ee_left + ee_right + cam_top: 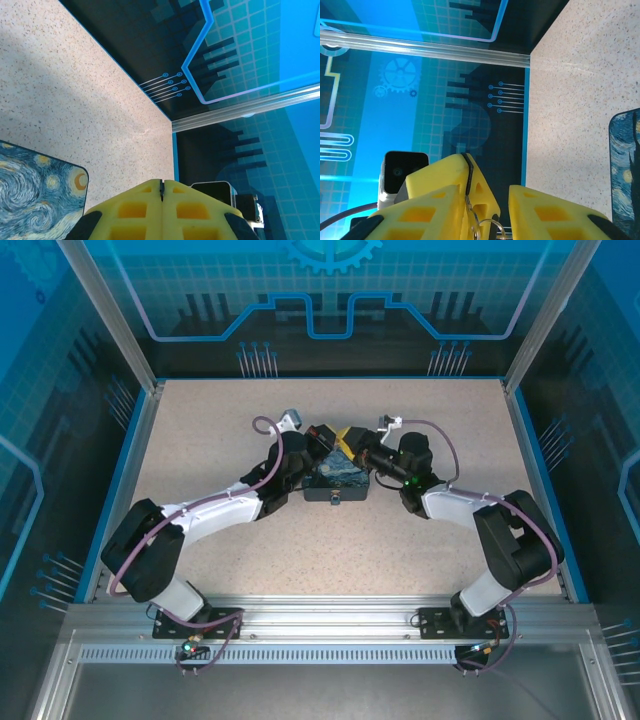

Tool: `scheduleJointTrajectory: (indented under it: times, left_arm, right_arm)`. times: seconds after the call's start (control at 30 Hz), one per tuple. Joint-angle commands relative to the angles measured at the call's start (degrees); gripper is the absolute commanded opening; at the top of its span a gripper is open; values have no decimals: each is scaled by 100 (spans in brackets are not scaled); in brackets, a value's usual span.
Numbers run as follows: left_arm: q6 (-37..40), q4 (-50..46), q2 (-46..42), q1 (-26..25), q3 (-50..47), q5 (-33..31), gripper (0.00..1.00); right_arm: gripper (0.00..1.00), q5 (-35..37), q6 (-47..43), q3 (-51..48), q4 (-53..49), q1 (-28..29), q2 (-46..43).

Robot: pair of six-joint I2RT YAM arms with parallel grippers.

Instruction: Unlock the padlock with the key

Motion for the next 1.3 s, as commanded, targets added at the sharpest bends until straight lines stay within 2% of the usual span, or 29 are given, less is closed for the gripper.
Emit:
scheduleJointTrajectory:
  times: [0.0, 0.4, 0.6, 0.9, 0.97, 1.0, 1.17, 1.27]
  left_arm:
    - [-100, 231, -192, -54, -40, -239, 0]
    - [-146, 266, -81, -93, 55, -218, 0]
    - [-152, 275, -7, -137, 95, -208, 0]
    - [-130, 258, -6, -141, 91, -212, 0]
    - [-126, 258, -7, -143, 107, -217, 0]
    - [-104, 261, -16, -136, 113, -216, 0]
    - [-68, 249, -15, -137, 143, -241, 0]
    - [-57, 258, -5, -143, 153, -245, 0]
  right_arm:
    - [30, 62, 37, 132, 281, 65, -25]
    - [21, -13, 77, 245, 316, 91, 94]
    - [0, -67, 171, 259, 451, 97, 206]
    - [0, -120, 235, 231, 544, 91, 262]
    - [21, -133, 235, 228, 467, 83, 246]
    - [27, -137, 227, 211, 437, 77, 240]
    - [29, -147, 243, 55, 521, 65, 201]
    - [26, -171, 253, -26, 592, 64, 162]
